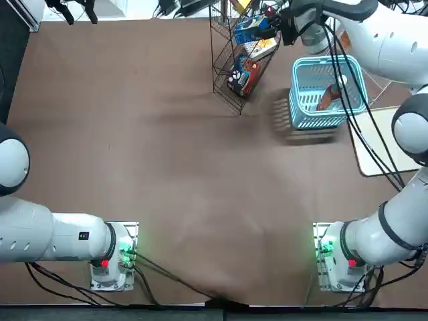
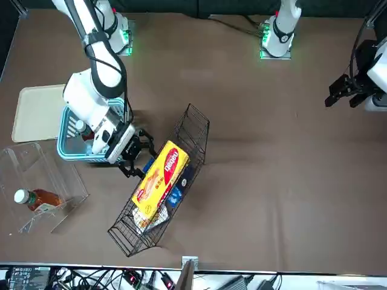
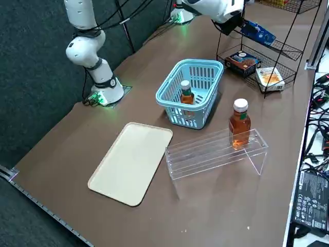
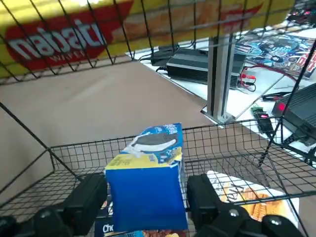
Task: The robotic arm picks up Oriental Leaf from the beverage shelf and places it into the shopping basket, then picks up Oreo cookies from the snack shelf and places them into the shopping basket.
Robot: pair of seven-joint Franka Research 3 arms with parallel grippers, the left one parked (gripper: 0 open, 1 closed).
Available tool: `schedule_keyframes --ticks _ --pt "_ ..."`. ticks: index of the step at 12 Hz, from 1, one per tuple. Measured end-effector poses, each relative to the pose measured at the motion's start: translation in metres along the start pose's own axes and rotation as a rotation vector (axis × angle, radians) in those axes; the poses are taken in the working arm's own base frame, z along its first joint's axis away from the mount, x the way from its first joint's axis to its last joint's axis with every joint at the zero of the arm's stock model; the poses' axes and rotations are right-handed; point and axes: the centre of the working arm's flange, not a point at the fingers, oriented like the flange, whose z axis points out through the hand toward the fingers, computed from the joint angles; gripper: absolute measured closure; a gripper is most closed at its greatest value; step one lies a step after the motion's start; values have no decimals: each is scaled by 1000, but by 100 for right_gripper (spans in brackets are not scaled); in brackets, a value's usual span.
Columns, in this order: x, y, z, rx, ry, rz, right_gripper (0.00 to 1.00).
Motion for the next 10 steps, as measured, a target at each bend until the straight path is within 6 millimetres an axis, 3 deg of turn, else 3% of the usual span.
schedule_keyframes --ticks 10 --pt "-2 10 21 3 -4 -4 0"
